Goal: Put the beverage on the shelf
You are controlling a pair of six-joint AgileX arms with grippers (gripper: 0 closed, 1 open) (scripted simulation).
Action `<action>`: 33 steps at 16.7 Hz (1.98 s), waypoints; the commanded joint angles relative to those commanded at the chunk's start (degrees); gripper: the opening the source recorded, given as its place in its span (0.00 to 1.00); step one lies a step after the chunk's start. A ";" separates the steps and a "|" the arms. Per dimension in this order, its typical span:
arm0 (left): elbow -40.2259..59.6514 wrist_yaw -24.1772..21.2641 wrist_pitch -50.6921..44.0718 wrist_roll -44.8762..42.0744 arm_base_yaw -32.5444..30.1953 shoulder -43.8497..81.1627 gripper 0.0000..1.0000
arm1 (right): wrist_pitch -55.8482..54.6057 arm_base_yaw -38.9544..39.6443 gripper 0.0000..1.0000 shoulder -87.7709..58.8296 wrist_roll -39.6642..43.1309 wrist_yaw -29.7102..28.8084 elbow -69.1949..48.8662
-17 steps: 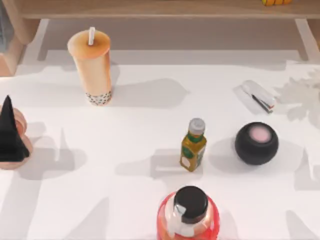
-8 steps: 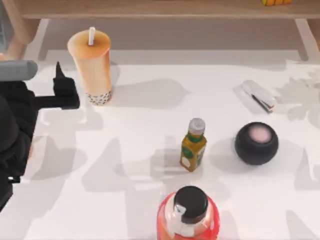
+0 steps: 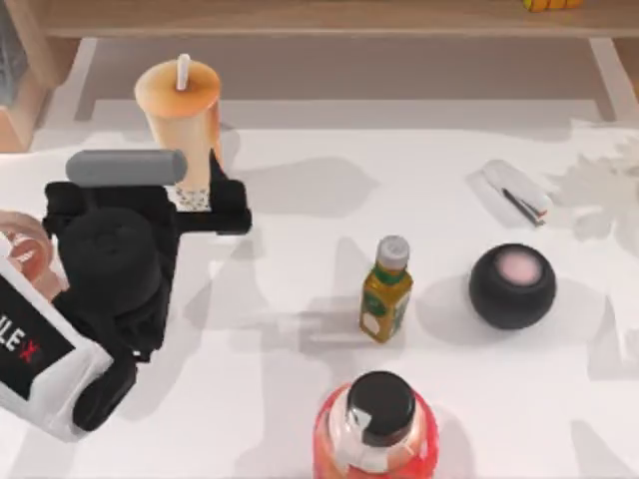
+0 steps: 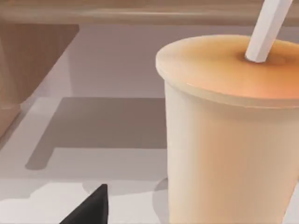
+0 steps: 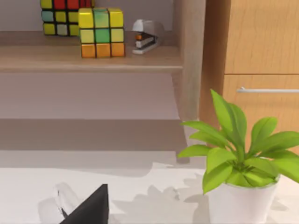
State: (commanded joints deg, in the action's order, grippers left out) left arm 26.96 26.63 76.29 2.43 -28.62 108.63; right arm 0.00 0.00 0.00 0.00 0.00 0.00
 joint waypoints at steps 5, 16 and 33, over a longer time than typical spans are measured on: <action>0.22 0.19 1.94 0.20 -1.06 2.72 1.00 | 0.00 0.00 1.00 0.00 0.00 0.00 0.00; 13.72 -4.49 -3.46 -0.27 3.53 10.69 1.00 | 0.00 0.00 1.00 0.00 0.00 0.00 0.00; 17.89 -5.98 -5.32 -0.42 4.99 12.97 0.25 | 0.00 0.00 1.00 0.00 0.00 0.00 0.00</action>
State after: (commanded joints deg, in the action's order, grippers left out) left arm 44.85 20.65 70.97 2.01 -23.63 121.60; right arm 0.00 0.00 0.00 0.00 0.00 0.00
